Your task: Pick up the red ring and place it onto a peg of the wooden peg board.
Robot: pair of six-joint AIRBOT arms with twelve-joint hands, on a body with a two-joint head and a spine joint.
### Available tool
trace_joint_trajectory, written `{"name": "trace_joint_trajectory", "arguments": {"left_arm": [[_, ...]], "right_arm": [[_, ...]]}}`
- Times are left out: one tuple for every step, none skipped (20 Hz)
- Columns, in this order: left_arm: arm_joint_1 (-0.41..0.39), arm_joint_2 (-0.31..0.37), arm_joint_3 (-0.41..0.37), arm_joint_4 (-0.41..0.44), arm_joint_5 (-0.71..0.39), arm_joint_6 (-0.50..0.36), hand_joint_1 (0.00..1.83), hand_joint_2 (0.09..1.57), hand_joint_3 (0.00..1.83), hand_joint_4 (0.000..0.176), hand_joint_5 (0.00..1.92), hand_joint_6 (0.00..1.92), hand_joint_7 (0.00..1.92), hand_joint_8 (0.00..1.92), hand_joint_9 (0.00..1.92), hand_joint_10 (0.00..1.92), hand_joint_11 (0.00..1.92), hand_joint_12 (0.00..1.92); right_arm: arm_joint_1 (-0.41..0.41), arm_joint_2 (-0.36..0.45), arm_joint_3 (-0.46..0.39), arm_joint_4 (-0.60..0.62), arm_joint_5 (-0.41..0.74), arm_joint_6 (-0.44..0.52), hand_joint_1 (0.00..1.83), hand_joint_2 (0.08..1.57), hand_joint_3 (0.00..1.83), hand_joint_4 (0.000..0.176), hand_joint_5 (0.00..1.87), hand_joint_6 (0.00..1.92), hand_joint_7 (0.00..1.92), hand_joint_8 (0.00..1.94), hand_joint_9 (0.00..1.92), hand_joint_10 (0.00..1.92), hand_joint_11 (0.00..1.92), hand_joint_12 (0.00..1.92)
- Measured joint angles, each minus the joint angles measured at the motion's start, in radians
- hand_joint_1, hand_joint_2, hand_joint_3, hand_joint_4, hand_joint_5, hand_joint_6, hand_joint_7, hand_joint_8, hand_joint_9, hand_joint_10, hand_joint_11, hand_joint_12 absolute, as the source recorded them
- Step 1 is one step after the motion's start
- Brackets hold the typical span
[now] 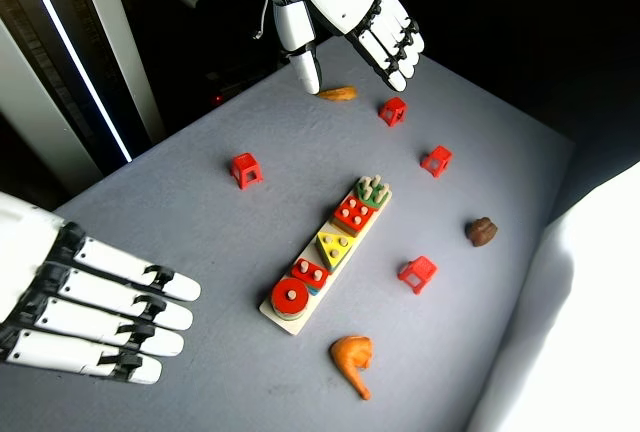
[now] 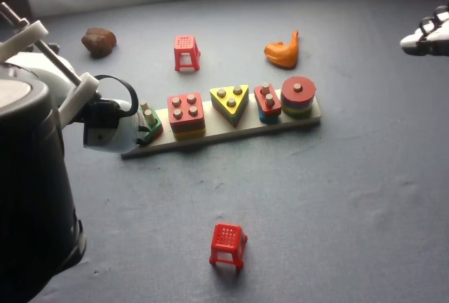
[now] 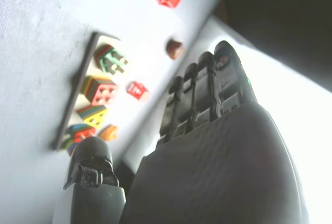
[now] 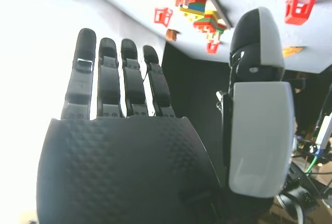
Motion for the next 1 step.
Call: {"name": "trace_joint_trajectory", "arguments": {"left_arm": [[0.000, 0.000, 0.000, 0.000, 0.000, 0.000, 0.00, 1.21, 0.00, 0.000, 0.00, 0.00, 0.01, 0.00, 0.00, 0.00, 0.00, 0.00]], "right_arm": [[0.000, 0.005, -0.001, 0.000, 0.019, -0.001, 0.88, 0.95, 0.00, 0.000, 0.21, 0.01, 0.19, 0.00, 0.17, 0.01, 0.00, 0.66]]}}
